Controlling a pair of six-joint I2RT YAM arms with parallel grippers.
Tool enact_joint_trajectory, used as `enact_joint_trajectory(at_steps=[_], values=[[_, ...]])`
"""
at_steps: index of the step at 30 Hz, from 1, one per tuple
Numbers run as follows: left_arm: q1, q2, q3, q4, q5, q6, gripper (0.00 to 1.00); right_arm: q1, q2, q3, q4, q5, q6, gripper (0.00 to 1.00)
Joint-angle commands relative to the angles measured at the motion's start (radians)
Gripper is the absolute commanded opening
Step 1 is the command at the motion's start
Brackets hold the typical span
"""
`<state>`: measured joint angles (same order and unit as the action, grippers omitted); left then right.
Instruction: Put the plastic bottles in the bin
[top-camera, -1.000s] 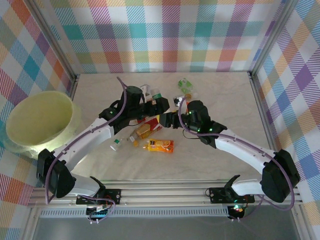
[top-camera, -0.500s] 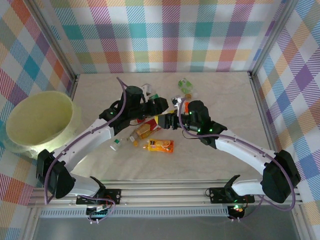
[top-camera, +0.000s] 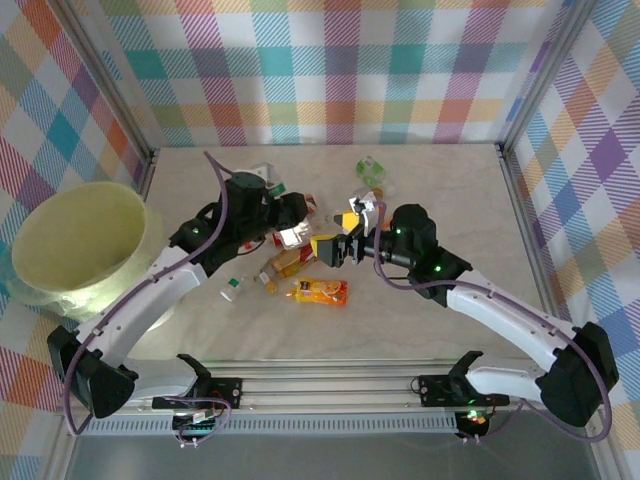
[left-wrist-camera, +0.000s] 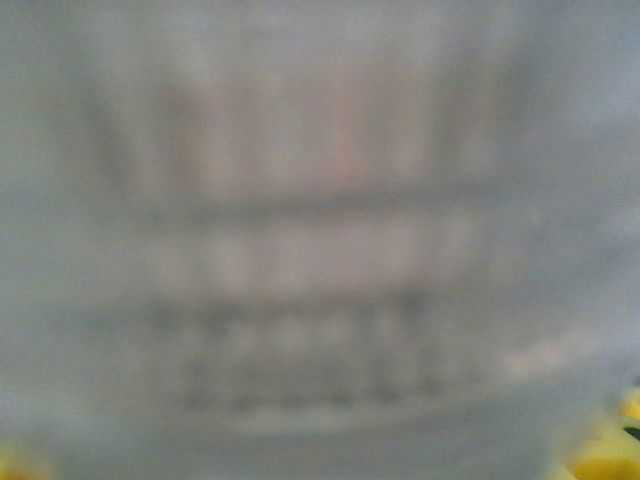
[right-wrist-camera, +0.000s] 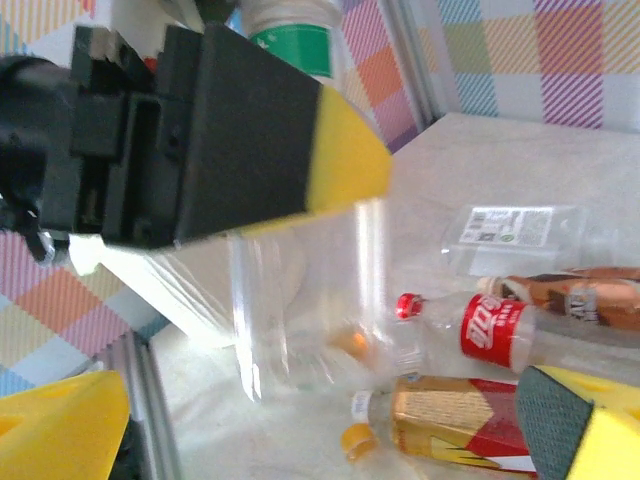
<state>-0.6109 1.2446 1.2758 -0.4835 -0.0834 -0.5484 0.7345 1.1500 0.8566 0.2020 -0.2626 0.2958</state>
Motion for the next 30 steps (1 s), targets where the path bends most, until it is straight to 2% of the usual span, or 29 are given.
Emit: enact_joint_trajectory(at_steps=[1,4,7,15,18,22,28,30], values=[[0.018,-0.057,0.082,-0.127,-0.127,0.075,0.56,0.006,-0.028,-0.031,-0.044,0.14,-0.057,1.0],[0.027,-0.106,0.097,-0.178,-0.218,0.103,0.56,0.005,-0.027,-0.022,-0.128,0.369,0.024,1.0],[0.047,-0.154,0.137,-0.252,-0.303,0.137,0.56,0.003,-0.033,-0.03,-0.16,0.468,0.066,1.0],[0.071,-0.257,0.226,-0.356,-0.424,0.183,0.56,0.003,-0.023,-0.042,-0.161,0.529,0.08,1.0],[0.073,-0.248,0.309,-0.435,-0.56,0.224,0.56,0.003,-0.007,-0.02,-0.198,0.548,0.068,1.0],[0.074,-0.215,0.426,-0.521,-0.795,0.315,0.56,0.003,0.016,-0.002,-0.207,0.521,0.039,1.0],[0.119,-0.236,0.351,-0.36,-1.093,0.583,0.55,0.003,0.036,0.001,-0.179,0.518,0.028,1.0],[0.193,-0.231,0.331,-0.333,-1.096,0.629,0.55,0.003,0.046,0.004,-0.169,0.513,0.023,1.0]])
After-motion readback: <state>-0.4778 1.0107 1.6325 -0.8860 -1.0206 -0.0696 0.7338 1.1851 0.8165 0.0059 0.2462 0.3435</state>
